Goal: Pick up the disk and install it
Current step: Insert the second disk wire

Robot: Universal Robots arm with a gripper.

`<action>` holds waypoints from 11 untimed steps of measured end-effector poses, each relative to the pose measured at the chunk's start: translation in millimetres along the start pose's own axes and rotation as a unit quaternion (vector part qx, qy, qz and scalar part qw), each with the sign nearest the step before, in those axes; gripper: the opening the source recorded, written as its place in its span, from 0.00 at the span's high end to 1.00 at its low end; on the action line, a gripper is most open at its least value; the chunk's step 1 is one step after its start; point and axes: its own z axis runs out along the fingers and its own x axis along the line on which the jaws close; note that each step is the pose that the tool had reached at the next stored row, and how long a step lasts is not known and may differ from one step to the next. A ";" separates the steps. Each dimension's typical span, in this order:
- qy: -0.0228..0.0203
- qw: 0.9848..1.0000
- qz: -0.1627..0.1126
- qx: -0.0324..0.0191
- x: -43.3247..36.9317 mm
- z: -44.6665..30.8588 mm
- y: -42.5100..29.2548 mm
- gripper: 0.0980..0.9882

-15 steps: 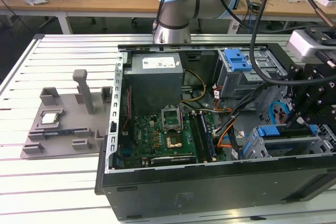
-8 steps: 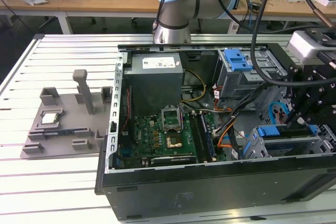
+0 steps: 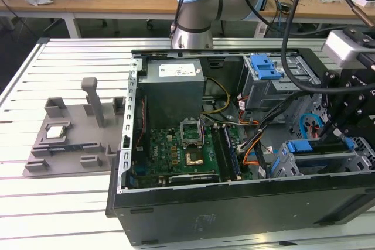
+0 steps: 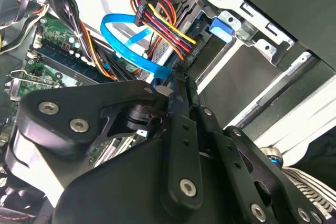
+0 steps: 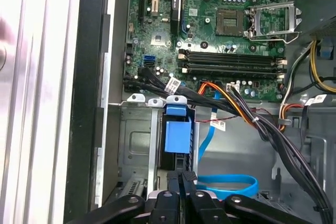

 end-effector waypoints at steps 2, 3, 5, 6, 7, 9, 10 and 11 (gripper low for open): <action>0.000 1.000 0.000 0.000 0.1 -0.2 0.0 0.93; 0.000 1.000 0.000 0.000 0.5 -0.2 0.0 0.93; 0.000 1.000 0.000 -0.001 0.9 0.2 -0.4 0.93; 0.000 1.000 0.000 -0.002 1.1 0.6 -0.7 0.93; 0.000 1.000 0.000 -0.006 2.6 3.0 -3.2 0.93; -0.001 1.000 0.000 -0.009 5.8 5.4 -3.9 0.93; -0.001 1.000 -0.001 -0.009 1.5 7.0 -4.4 0.93; -0.001 1.000 -0.001 -0.009 -2.3 6.9 -4.6 0.93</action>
